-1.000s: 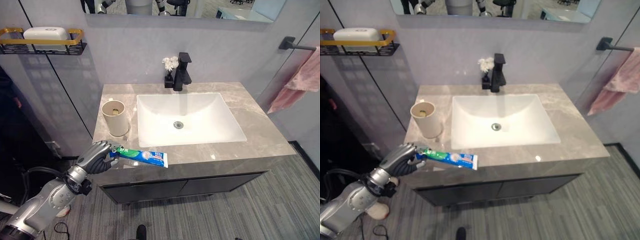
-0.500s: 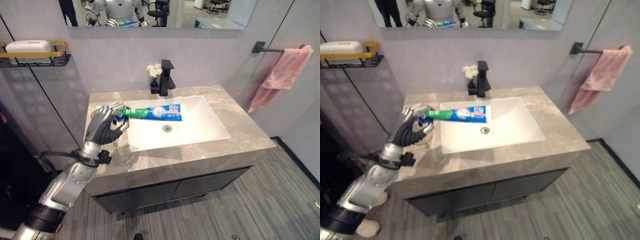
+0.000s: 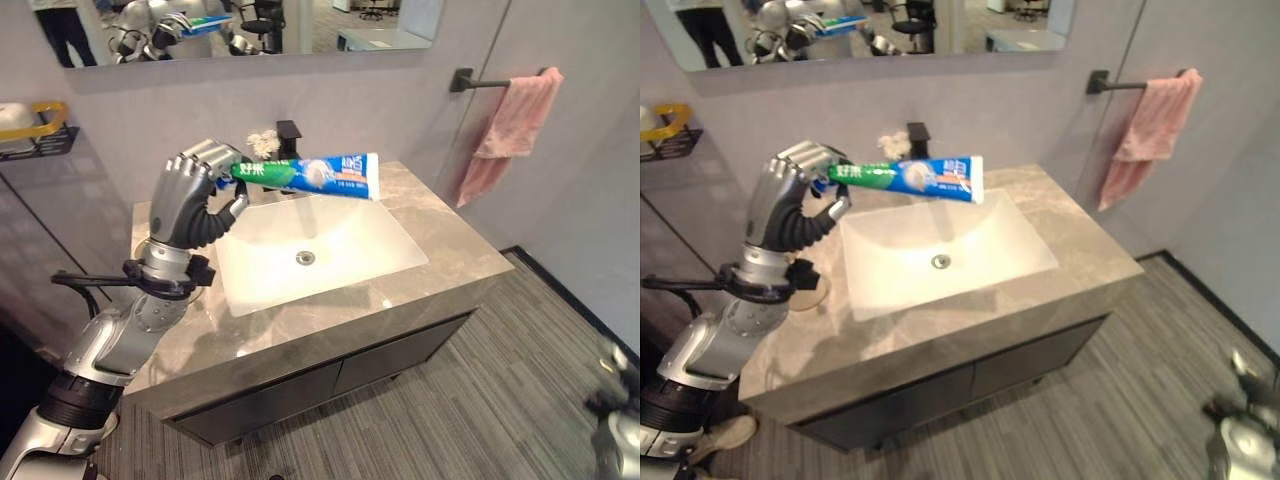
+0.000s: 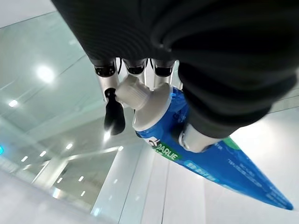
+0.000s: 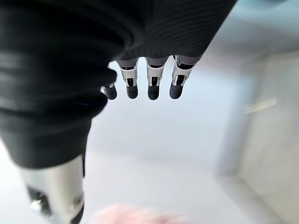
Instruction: Put brush and paste in cup on sink, flatten towel.
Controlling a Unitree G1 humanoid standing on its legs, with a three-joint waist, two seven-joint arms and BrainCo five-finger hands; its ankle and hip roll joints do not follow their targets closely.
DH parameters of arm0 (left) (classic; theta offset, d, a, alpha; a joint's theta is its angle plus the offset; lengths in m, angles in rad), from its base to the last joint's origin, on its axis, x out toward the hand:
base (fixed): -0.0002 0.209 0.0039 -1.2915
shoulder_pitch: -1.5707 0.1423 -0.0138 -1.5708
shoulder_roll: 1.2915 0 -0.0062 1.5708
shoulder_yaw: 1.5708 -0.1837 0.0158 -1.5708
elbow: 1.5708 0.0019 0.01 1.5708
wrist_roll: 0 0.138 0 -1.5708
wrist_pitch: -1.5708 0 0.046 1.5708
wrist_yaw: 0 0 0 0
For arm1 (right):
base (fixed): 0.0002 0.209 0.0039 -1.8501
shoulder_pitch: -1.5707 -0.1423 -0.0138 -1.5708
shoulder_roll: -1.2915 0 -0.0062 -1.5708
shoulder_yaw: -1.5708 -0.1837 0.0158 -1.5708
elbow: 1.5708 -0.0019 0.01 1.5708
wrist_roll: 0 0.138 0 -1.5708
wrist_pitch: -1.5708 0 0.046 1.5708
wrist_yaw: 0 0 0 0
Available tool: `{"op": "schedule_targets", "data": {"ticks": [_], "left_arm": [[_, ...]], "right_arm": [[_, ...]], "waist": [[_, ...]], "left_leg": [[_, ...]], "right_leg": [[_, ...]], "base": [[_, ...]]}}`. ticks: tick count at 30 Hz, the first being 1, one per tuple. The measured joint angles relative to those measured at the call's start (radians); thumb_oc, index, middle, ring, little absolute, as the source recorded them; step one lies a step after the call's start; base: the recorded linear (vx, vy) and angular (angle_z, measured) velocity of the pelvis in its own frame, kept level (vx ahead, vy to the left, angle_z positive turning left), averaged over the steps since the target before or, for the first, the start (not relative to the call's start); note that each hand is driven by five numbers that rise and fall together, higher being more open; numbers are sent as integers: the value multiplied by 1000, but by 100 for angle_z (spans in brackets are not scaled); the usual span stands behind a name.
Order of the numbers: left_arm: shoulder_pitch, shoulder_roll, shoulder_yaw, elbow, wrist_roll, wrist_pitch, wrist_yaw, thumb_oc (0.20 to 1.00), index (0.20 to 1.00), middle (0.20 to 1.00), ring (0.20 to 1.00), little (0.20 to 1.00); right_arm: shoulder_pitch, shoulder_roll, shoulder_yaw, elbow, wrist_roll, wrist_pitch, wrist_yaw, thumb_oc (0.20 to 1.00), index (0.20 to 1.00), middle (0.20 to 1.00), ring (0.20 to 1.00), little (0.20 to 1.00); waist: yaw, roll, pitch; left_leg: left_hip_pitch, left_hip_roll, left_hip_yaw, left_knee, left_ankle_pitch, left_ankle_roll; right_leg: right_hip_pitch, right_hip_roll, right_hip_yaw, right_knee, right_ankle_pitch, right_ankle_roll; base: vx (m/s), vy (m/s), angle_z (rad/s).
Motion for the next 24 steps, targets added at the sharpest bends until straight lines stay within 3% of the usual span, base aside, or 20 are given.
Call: {"op": "schedule_targets", "data": {"ticks": [1, 2, 4, 8, 13, 15, 19, 24], "left_arm": [[-46, 0, 2, 0, 10, 3, 13, 200, 200, 200, 200, 200], [-48, 0, 2, 0, 10, 3, 13, 200, 200, 200, 200, 200], [-115, 1, -1, 1, 10, 3, 19, 200, 200, 200, 200, 200], [-192, 3, -44, 0, 9, 3, 18, 200, 200, 200, 200, 200], [-244, 1, -109, 10, 6, 17, 17, 200, 200, 200, 200, 200], [-301, 0, -181, 17, 3, 13, 13, 200, 200, 200, 200, 200], [-346, -35, -206, 20, -4, 17, 13, 200, 200, 200, 200, 200], [-365, -90, -214, 12, -24, 16, 27, 200, 200, 200, 200, 200]], "right_arm": [[-49, -1, 5, -129, -51, -4, -24, 1000, 1000, 1000, 1000, 1000], [-52, -1, 5, -135, -54, -4, -24, 1000, 1000, 1000, 1000, 1000], [-177, -38, 124, -209, -80, -46, 2, 1000, 1000, 1000, 1000, 1000], [-310, -116, 386, -249, -66, -41, 161, 1000, 1000, 1000, 1000, 1000], [-458, -83, 625, -196, 71, -22, 288, 1000, 1000, 1000, 1000, 1000], [-560, 0, 752, -114, 189, 2, 343, 1000, 1000, 1000, 1000, 1000], [-624, 223, 802, -65, 377, 5, 376, 1000, 1000, 1000, 1000, 1000], [-665, 344, 868, -102, 550, -13, 433, 1000, 1000, 1000, 1000, 1000]], "waist": [[1, 4, 0], [1, 5, 0], [3, 5, -1], [26, 2, -3], [45, 1, -3], [67, -1, -3], [93, -1, -3], [134, -1, -3]], "left_leg": [[0, 1, 0, 0, 1, 0], [0, 1, 0, 0, 1, 0], [5, 2, 8, 0, 0, 0], [9, 4, 23, 0, -1, -1], [9, 5, 23, 0, 0, -1], [9, 4, 20, 1, 0, -1], [9, 1, 4, 1, 0, -1], [5, 0, -9, 1, 0, -1]], "right_leg": [[0, 1, 1, 2, 0, 0], [0, 1, 1, 2, 0, 0], [1, 2, 10, 3, 0, 0], [0, 2, 21, 3, 2, -2], [0, 3, 21, 2, 4, -1], [3, 2, 18, 0, 4, 0], [15, 2, 5, -12, 4, 0], [18, 3, -9, -15, 3, 0]], "base": [[0, 0, 0], [-6, -5, -4], [-20, -6, -10], [-17, -8, -9], [0, 0, 0], [-18, -12, 6], [-1, -4, 11], [6, 5, 9]]}}
